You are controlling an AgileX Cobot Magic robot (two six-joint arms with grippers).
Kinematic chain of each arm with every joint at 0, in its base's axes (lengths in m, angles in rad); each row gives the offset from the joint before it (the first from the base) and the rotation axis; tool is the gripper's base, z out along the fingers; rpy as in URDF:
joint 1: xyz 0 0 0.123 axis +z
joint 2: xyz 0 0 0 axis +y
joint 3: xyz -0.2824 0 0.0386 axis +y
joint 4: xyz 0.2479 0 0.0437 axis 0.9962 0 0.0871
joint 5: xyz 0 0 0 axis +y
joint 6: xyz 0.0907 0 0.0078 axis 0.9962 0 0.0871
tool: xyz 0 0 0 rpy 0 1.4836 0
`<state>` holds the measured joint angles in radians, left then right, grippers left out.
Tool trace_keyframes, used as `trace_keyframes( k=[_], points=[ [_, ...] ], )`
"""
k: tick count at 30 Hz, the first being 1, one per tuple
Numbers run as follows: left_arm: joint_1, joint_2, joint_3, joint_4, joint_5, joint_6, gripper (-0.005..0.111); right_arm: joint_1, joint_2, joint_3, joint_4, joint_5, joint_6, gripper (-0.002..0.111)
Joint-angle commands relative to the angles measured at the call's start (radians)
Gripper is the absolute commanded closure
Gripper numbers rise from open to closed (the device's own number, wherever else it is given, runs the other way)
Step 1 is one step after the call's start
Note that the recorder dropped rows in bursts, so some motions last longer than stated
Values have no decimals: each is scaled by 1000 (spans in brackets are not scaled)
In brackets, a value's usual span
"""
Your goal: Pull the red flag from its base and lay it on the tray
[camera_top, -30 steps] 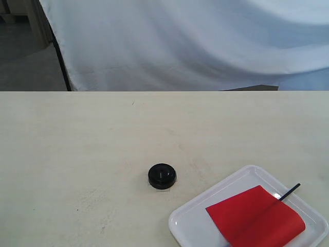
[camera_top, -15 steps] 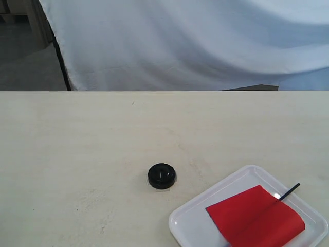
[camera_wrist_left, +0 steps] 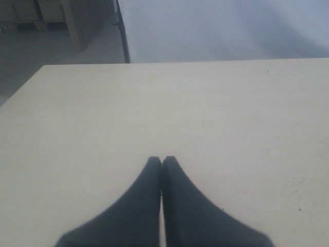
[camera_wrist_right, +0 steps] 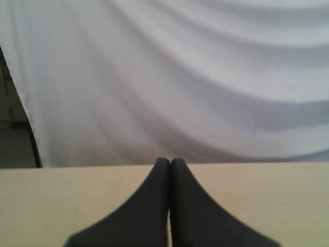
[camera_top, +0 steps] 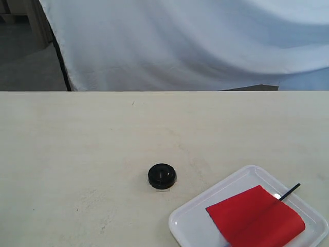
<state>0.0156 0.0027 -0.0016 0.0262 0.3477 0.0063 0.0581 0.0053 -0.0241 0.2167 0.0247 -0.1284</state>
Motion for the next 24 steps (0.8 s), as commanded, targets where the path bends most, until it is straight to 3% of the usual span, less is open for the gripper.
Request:
trace_keyframes(
  k=[1, 24],
  points=[
    [-4, -3, 2, 3, -5, -6, 107, 4, -5, 24, -13, 56, -27, 109],
    [-4, -3, 2, 3, -5, -6, 107, 4, -5, 24, -35, 140, -21, 109]
  ],
)
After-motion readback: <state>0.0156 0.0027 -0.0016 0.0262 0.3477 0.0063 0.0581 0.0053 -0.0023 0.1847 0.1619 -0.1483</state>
